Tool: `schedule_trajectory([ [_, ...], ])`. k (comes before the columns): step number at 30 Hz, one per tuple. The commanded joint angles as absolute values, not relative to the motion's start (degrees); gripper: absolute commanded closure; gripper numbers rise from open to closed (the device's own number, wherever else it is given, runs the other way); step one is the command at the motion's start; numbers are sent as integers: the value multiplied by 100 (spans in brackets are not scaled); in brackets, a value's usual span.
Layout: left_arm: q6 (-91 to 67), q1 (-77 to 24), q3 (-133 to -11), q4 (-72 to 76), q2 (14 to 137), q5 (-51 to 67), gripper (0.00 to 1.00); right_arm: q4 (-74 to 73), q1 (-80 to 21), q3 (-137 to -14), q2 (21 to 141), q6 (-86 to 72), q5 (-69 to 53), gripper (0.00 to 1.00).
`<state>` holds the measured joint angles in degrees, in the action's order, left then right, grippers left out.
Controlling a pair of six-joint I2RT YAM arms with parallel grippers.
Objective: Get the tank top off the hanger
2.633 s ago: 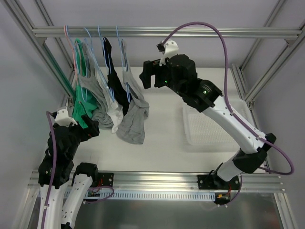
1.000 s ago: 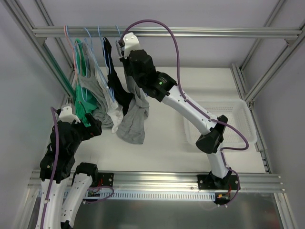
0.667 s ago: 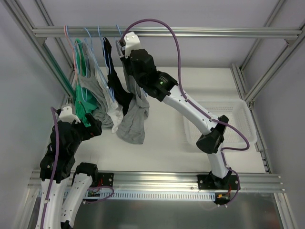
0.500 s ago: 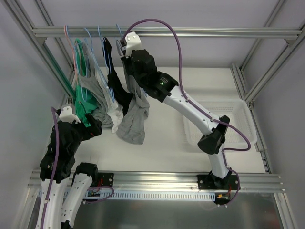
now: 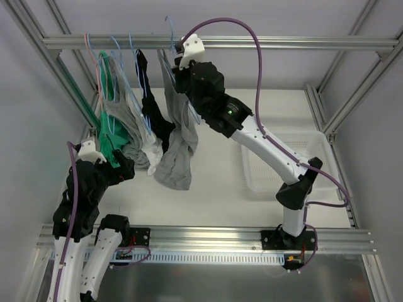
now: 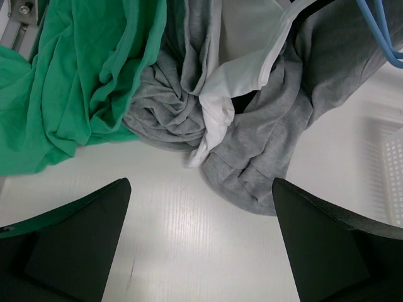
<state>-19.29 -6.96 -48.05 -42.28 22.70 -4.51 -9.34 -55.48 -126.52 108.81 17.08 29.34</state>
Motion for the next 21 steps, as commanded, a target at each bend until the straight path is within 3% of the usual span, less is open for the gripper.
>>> schedule_trajectory([
  [1, -1899, -773, -4799, -4043, 2162, -325, 1, -290, -5511, -12350, 10171, 1600, 3059, 100],
  [11, -1705, -984, -4764, -3788, 1951, 421, 1, -334, -5519, -9450, 7765, 1125, 2532, 100],
  [21, -1626, -1011, -4947, -3156, 2485, 3522, 1, -1537, -5520, -7368, 4882, 414, 1794, 100],
])
